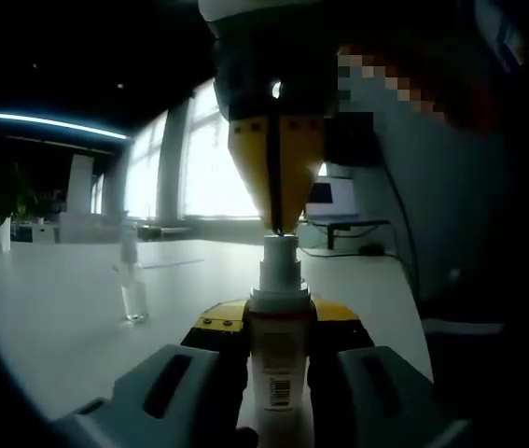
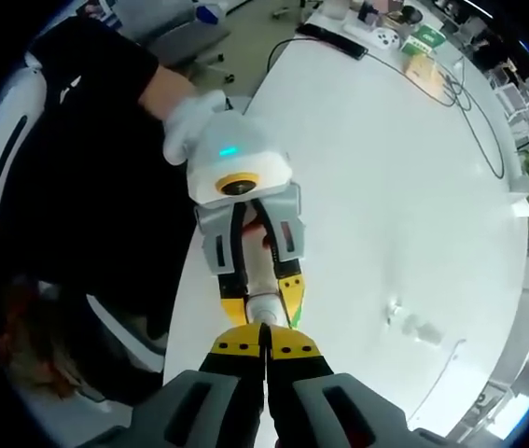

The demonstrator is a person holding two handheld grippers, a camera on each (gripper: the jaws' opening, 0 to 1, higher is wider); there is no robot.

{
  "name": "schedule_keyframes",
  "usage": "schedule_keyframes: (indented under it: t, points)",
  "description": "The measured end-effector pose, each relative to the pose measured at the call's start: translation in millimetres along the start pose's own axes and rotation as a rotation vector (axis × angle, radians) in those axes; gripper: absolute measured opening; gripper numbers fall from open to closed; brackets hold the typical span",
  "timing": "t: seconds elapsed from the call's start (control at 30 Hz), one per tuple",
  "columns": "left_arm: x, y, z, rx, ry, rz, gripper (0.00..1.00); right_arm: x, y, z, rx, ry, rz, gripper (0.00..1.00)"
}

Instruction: Clamp pump bottle remove cover press pump head put on cover

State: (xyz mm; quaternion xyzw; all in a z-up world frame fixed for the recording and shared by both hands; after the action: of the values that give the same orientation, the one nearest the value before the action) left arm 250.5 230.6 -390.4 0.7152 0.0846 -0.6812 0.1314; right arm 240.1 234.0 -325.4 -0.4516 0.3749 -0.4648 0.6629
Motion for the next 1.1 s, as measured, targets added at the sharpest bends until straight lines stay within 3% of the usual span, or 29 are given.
schedule_keyframes:
  t: [1.1]
  points:
    - [-0.1,0.1,-0.5,-0.001,0.0,-0.001,0.14,0.2,0.7,-0.4,0.003,-0.004,-0.005,0.0]
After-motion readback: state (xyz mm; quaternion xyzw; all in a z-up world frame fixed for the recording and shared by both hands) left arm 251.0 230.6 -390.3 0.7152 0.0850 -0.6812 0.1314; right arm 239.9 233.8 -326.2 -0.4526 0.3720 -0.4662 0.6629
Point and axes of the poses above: the point that each gripper's makers call its tool centre point, and the gripper's own axes: y roughly forward along the fingers, z roughly to its right, x roughly out of its underside, the point moved 3 cm from there along -y, roughly backward along the fingers, and after that the axes turned 15 degrees about x, right-handed, at the moved point
